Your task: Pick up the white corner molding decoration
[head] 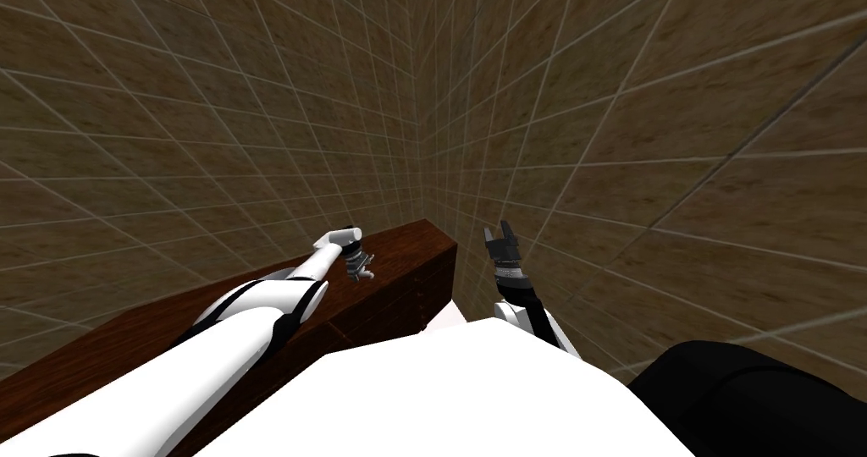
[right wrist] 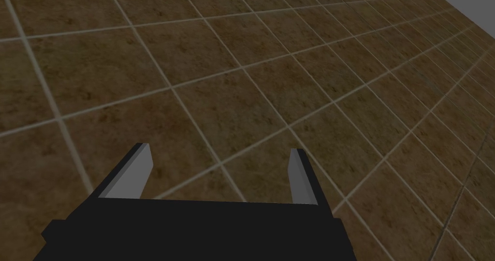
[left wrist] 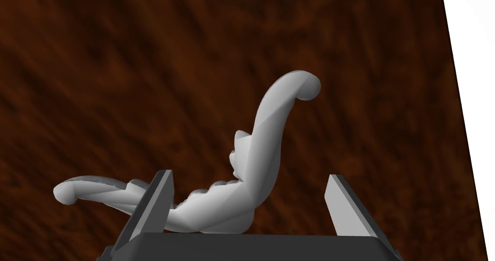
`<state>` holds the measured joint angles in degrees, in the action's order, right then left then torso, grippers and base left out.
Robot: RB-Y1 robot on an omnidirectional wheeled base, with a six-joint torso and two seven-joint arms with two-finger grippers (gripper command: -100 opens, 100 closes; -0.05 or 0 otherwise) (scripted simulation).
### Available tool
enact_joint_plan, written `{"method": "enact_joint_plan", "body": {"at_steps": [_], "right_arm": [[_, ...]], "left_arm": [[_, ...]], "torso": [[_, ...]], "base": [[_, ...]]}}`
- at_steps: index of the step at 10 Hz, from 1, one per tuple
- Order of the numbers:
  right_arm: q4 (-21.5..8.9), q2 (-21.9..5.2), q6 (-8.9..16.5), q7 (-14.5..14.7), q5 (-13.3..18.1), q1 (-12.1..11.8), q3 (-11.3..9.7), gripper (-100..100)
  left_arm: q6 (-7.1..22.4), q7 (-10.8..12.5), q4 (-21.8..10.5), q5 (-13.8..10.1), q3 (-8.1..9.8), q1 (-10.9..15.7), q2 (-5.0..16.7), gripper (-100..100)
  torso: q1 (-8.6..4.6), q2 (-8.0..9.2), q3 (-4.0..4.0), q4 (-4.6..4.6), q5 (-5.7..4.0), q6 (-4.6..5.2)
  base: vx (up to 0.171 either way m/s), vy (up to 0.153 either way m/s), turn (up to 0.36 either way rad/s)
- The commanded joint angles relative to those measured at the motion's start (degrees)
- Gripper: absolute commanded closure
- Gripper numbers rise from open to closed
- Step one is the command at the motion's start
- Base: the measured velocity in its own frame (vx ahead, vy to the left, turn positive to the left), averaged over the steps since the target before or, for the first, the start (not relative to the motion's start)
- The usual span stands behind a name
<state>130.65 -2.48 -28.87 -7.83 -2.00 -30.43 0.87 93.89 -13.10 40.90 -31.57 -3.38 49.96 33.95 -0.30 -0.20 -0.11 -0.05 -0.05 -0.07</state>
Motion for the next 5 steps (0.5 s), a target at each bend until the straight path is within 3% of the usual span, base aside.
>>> {"method": "enact_joint_plan", "body": {"at_steps": [1, 5], "right_arm": [[0.0, 0.0, 0.0, 0.0, 0.0, 0.0, 0.0, 0], [0.0, 0.0, 0.0, 0.0, 0.0, 0.0, 0.0, 0]], "left_arm": [[-0.5, -2.2, -0.3, 0.1, 0.71, -0.7, 0.6, -100], [-2.4, -7.9, -2.3, 0.4, 2.41, -2.1, 2.0, -100]], "torso": [[0.0, 0.0, 0.0, 0.0, 0.0, 0.0], [-0.11, -0.09, -0.06, -0.02, -0.02, 0.01]], "base": [[0.051, -0.089, 0.089], [0.068, -0.111, 0.11]]}}
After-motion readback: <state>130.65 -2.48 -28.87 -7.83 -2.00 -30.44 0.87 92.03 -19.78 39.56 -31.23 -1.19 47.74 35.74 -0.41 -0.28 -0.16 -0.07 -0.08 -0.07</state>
